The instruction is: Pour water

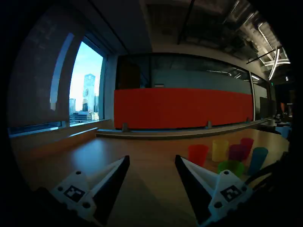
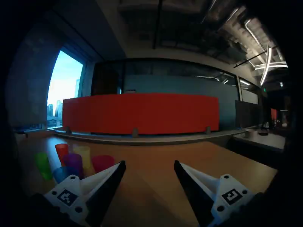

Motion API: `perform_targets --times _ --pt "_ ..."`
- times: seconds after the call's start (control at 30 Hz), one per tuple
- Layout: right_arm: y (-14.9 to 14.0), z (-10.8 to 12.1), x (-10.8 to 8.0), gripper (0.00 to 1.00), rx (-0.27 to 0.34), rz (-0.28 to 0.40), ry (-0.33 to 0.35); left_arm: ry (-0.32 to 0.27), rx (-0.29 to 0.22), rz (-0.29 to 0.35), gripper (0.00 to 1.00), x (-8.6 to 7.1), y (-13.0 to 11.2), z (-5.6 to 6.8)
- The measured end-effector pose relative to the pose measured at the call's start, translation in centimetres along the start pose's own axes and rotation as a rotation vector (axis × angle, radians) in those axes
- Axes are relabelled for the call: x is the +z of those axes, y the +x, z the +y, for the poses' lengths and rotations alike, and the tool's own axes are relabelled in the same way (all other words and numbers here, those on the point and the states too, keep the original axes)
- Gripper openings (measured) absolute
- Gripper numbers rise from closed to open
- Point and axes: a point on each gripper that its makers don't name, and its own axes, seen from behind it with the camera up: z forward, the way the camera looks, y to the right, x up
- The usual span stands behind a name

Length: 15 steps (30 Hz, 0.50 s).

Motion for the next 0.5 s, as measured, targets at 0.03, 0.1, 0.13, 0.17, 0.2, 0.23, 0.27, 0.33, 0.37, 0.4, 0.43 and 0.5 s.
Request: perform_targets --times 0.03,0.1,0.13,0.17,0.2,0.23,0.27,0.33,0.37,0.4,0.43,0.5 --pt "0.01 -0.02 0.0 0.99 0.0 0.0 0.0 0.0 0.0 0.0 0.88 0.01 0.0 0.01" --pt "0.02 -0.05 -0.01 0.99 -0.001 0.0 0.0 0.0 0.0 0.0 0.88 0.03 0.01 0.03" --pt "0.02 -0.05 -0.01 0.99 -0.001 -0.001 0.0 0.0 0.0 0.0 0.88 0.04 0.01 0.04" --pt "0.02 -0.06 -0.01 0.99 -0.001 -0.001 0.0 0.0 0.0 0.0 0.88 0.05 0.01 0.05" --pt "0.04 -0.08 -0.01 0.99 -0.001 -0.001 0.0 0.0 0.0 0.0 0.88 0.05 0.02 0.05" --pt "0.06 -0.09 -0.02 0.99 -0.001 -0.001 0.0 0.0 0.0 0.0 0.88 0.06 0.03 0.05" --pt "0.09 -0.11 -0.02 0.99 -0.001 -0.001 0.0 0.0 0.0 0.0 0.88 0.06 0.04 0.06" --pt "0.12 -0.12 -0.03 0.99 -0.001 -0.001 0.0 0.0 0.0 0.0 0.88 0.07 0.05 0.05" --pt "0.14 -0.12 -0.04 0.99 -0.001 -0.001 0.0 0.0 0.0 0.0 0.88 0.07 0.05 0.05" --pt "0.15 -0.12 -0.05 0.99 -0.001 -0.001 0.0 0.0 0.0 0.0 0.88 0.07 0.06 0.05" --pt "0.15 -0.12 -0.06 0.99 -0.001 -0.002 0.0 0.0 0.0 0.0 0.88 0.07 0.07 0.05" --pt "0.15 -0.12 -0.08 0.99 -0.001 -0.002 0.0 0.0 0.0 0.0 0.88 0.07 0.07 0.06"
